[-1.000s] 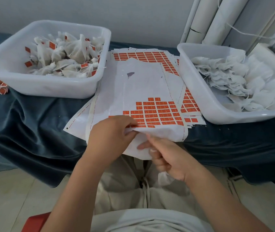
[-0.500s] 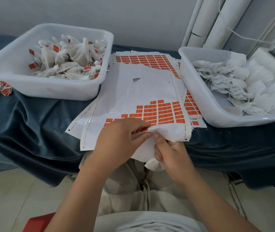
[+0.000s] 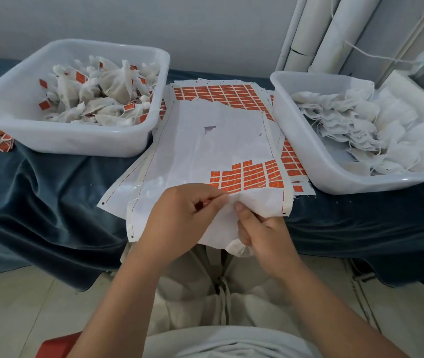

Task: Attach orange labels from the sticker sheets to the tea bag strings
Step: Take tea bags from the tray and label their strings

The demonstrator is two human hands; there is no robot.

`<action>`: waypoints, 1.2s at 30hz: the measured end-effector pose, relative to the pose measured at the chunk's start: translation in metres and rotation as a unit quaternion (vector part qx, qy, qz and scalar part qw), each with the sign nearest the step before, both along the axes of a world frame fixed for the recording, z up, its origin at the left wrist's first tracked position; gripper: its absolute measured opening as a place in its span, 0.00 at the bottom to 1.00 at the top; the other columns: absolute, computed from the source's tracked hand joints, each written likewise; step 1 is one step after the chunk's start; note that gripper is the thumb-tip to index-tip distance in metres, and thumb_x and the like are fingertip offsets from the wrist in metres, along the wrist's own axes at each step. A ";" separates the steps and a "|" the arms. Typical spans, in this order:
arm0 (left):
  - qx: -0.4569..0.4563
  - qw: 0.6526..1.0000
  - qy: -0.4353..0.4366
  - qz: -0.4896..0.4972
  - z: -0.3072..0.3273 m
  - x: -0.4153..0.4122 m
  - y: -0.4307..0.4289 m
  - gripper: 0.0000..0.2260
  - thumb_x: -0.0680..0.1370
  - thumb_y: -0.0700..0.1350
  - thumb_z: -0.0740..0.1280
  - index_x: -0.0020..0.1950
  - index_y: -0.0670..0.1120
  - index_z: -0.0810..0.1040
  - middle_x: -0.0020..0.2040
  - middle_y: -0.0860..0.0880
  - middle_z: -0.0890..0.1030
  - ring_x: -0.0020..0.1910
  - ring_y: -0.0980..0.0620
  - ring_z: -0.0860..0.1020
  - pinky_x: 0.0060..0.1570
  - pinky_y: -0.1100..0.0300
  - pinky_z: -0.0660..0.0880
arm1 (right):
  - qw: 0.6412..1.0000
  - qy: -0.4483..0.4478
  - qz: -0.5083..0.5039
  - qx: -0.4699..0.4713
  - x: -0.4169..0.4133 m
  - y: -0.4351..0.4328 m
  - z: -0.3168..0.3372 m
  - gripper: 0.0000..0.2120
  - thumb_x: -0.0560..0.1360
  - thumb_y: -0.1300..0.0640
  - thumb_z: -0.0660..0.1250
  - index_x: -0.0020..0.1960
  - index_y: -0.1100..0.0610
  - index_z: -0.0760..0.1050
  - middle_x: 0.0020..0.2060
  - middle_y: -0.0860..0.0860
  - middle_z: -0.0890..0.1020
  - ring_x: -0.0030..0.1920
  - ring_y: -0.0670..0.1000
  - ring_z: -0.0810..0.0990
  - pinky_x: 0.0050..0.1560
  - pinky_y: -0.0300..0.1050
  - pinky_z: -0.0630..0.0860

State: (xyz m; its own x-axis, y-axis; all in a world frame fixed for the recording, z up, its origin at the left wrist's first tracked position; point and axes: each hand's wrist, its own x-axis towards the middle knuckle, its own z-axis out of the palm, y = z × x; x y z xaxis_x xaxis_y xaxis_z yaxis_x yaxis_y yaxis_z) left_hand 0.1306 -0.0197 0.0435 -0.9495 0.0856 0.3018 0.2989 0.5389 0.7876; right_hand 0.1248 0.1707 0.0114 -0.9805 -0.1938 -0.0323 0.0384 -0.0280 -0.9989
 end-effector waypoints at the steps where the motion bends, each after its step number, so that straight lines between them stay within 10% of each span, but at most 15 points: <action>1: -0.027 0.999 0.022 0.011 -0.001 0.000 0.000 0.07 0.82 0.53 0.70 0.56 0.55 0.87 0.48 0.60 0.86 0.46 0.55 0.83 0.45 0.52 0.82 | 1.000 0.000 -0.001 -0.007 0.000 0.000 0.001 0.08 0.79 0.44 0.70 0.48 0.48 0.77 0.28 0.46 0.70 0.28 0.43 0.69 0.34 0.35 0.72; 9: -0.138 0.982 0.131 -0.008 0.004 -0.003 -0.008 0.11 0.79 0.55 0.72 0.53 0.50 0.88 0.46 0.55 0.87 0.42 0.55 0.83 0.39 0.51 0.82 | 1.000 0.011 0.008 0.006 0.004 0.004 0.004 0.08 0.77 0.42 0.72 0.46 0.44 0.77 0.29 0.48 0.70 0.30 0.45 0.70 0.37 0.37 0.73; 16: 0.073 0.997 -0.038 -0.001 0.002 -0.003 -0.009 0.03 0.79 0.48 0.75 0.50 0.54 0.89 0.47 0.63 0.86 0.50 0.60 0.85 0.48 0.68 0.80 | 0.997 0.041 -0.023 0.066 0.000 0.004 -0.003 0.29 0.73 0.40 0.72 0.72 0.42 0.70 0.56 0.43 0.81 0.59 0.47 0.82 0.67 0.44 0.79; 20: 0.121 0.987 -0.099 0.025 0.002 0.000 -0.002 0.04 0.79 0.48 0.74 0.46 0.55 0.89 0.45 0.63 0.87 0.47 0.61 0.84 0.43 0.71 0.77 | 0.995 0.064 -0.017 0.071 0.001 0.001 -0.001 0.31 0.73 0.38 0.72 0.74 0.41 0.69 0.55 0.41 0.79 0.54 0.42 0.78 0.70 0.51 0.77; 26: 0.218 0.956 -0.151 0.127 0.007 -0.001 -0.001 0.07 0.79 0.50 0.74 0.41 0.58 0.88 0.38 0.58 0.87 0.34 0.64 0.82 0.30 0.72 0.74 | 0.997 0.056 0.005 0.058 -0.003 0.010 -0.006 0.27 0.77 0.42 0.71 0.72 0.52 0.73 0.42 0.37 0.78 0.43 0.39 0.77 0.59 0.43 0.78; 31: 0.310 0.924 -0.055 0.218 0.011 -0.002 -0.007 0.04 0.81 0.55 0.72 0.49 0.59 0.87 0.47 0.58 0.88 0.44 0.56 0.87 0.35 0.59 0.83 | 0.993 -0.065 0.052 0.086 -0.012 0.014 0.003 0.13 0.78 0.37 0.70 0.43 0.46 0.80 0.29 0.47 0.67 0.29 0.46 0.63 0.32 0.41 0.66; 36: 0.434 0.866 -0.106 0.225 0.012 -0.002 -0.002 0.06 0.81 0.54 0.72 0.51 0.55 0.88 0.46 0.55 0.87 0.41 0.57 0.85 0.40 0.67 0.80 | 0.895 -0.134 0.338 0.259 -0.009 0.029 0.032 0.08 0.81 0.49 0.68 0.59 0.45 0.81 0.38 0.41 0.78 0.37 0.45 0.75 0.42 0.40 0.76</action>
State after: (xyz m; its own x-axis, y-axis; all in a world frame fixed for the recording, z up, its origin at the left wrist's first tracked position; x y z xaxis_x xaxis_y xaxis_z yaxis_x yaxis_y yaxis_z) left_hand 0.1282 -0.0220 0.0555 -0.8697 -0.4793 -0.1175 0.0123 -0.2592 0.9658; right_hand 0.1157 0.1999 0.0434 -0.5889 -0.6309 -0.5051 0.1113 0.5557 -0.8239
